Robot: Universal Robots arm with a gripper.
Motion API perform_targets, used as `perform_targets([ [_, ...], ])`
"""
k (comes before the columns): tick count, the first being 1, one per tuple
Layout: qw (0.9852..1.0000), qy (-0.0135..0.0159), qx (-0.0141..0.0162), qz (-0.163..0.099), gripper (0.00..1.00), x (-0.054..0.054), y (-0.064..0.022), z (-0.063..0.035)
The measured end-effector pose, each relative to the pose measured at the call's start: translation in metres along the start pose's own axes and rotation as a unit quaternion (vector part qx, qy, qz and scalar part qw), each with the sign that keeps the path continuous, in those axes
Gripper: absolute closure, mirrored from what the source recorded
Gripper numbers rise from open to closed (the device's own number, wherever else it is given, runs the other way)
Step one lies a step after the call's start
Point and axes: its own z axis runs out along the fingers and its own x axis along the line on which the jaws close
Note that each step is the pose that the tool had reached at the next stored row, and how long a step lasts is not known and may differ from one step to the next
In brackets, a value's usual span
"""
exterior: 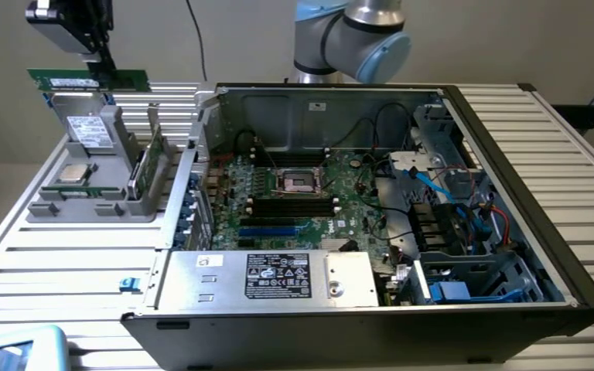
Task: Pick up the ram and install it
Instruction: 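Pick up the ram and move it above insertion slot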
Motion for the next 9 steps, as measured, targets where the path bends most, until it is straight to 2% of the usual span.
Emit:
perform_targets([
  [9,1.0000,0.0000,0.0000,0.000,0.87,0.000,-0.0408,-0.0015],
])
